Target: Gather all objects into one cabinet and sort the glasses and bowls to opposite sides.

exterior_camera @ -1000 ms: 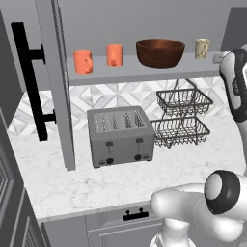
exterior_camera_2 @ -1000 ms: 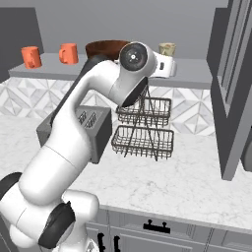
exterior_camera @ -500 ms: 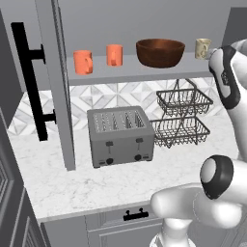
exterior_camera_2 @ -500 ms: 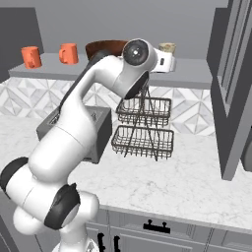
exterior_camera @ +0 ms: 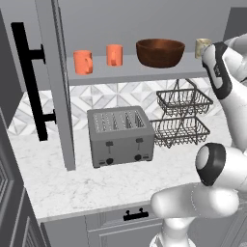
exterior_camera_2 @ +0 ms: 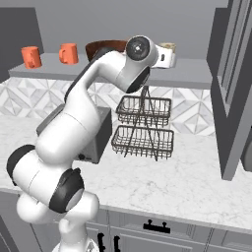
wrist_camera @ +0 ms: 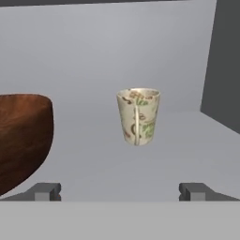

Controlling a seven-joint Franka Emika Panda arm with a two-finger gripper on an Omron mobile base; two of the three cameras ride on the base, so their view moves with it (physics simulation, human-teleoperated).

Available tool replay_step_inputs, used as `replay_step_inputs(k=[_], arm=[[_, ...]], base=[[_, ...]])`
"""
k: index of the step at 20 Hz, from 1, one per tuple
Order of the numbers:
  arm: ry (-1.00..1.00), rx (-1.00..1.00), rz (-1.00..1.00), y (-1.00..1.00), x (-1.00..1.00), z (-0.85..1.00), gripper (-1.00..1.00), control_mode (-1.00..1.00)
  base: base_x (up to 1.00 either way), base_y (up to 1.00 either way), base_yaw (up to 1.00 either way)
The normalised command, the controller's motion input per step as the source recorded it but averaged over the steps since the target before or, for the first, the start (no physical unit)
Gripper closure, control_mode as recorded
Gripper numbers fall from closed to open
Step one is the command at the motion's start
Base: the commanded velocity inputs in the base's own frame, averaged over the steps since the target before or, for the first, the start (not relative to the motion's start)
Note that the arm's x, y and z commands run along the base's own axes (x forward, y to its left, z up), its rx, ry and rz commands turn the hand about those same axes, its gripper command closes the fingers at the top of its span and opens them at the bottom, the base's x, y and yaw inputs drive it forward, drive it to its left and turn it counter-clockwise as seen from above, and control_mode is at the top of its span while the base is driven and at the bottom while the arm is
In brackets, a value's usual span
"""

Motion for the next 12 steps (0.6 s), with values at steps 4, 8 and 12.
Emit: replay_step_inputs(k=[4, 8, 12], arm=[[0.00, 0.00, 0.00, -0.18, 0.31, 0.00, -1.00, -1.00], [0.00, 0.00, 0.00, -0.29, 0.33, 0.00, -1.00, -1.00], [0.00, 0.00, 0.00, -0.10, 0.42, 0.00, -1.00, -1.00]], base=[[0.00, 0.00, 0.00], [0.00, 0.00, 0.00], [0.00, 0.00, 0.00]])
